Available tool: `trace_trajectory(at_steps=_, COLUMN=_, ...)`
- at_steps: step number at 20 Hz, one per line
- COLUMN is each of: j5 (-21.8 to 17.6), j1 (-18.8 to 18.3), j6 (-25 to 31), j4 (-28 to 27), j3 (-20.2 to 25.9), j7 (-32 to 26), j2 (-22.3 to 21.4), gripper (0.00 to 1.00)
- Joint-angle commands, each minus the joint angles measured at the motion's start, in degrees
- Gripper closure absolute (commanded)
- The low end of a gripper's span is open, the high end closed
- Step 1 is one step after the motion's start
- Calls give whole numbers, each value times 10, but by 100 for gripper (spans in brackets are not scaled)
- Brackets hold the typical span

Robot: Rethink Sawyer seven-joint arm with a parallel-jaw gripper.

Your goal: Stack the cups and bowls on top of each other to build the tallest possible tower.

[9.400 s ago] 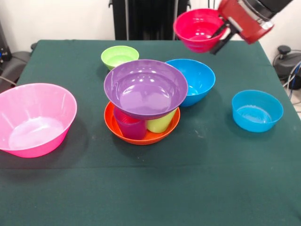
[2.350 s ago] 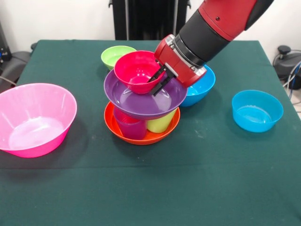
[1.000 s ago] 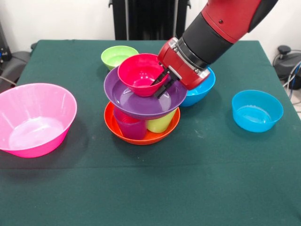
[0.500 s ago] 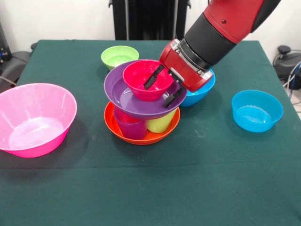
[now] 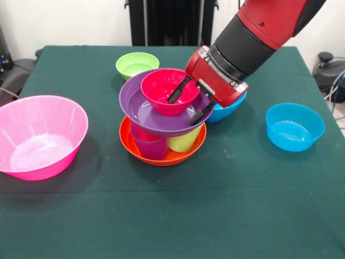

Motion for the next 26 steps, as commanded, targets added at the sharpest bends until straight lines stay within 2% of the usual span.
trace_trajectory(at_steps=1, j5=-24, j1=-2, j6=19, j4=-25, j3=75, j7=-52, j2=-5, gripper=0)
trace_trajectory(at_steps=17, j5=-30, j1=3, j6=90, j4=-38, j3=66, j7=-79, j2=-22, gripper=0)
trace_trajectory(at_steps=26, j5=-26, j1=3, j6=101, j4=-33, j3=74, j7=-76, j2=-32, gripper=0)
